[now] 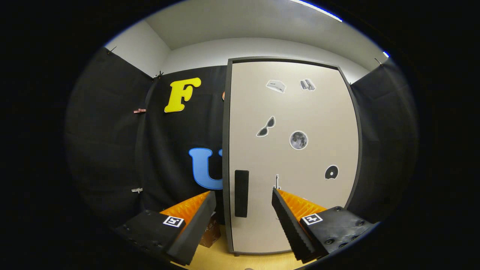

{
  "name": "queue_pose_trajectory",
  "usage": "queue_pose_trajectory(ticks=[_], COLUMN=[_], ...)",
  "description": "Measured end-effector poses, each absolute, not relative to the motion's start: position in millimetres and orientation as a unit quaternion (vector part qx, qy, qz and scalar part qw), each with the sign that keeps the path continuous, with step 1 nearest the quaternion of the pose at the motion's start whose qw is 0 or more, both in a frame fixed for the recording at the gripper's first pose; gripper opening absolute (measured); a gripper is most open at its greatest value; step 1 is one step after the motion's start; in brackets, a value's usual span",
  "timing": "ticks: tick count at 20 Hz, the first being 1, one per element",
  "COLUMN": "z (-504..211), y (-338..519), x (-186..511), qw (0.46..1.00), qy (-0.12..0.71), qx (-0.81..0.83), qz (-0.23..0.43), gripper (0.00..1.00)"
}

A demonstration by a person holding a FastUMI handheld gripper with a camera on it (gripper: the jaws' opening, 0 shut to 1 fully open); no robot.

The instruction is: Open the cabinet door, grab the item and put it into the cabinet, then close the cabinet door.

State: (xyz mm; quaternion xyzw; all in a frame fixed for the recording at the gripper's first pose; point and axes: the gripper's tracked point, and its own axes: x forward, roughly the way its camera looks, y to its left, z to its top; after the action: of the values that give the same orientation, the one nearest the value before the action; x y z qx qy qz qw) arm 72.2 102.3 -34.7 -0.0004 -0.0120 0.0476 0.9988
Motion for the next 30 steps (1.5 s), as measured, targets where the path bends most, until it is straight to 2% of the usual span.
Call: queue_pose_trajectory(ticks=[11,15,16,20,23,24,27,28,29,30], z=[-74.3,-79.1,-82.8,-97.3,-103.7,-103.6,-101.8,-100.9,-101.1,-100.1], y=[109.1,113.5,113.5,111.4,112.4,112.1,106.3,106.6,107.3,106.1], x=[130.8,146.1,151.7,169.2,176.9,179.8,185.1,183.7,184.9,181.9], qw=[0.999,1.0,1.0,0.999,0.999,0.999,1.0,1.0,0.999,0.999], qy=[0.012,0.005,0.009,0.025,0.027,0.026,0.021,0.022,0.022,0.023], qx=[-0.021,-0.014,-0.015,-0.018,-0.018,-0.017,-0.022,-0.02,-0.023,-0.022], qz=[0.026,0.026,0.024,0.015,0.011,0.008,-0.007,-0.008,-0.007,-0.007], gripper=[0.96,0.9,0.84,0.81,0.74,0.66,0.53,0.45,0.4,0.4])
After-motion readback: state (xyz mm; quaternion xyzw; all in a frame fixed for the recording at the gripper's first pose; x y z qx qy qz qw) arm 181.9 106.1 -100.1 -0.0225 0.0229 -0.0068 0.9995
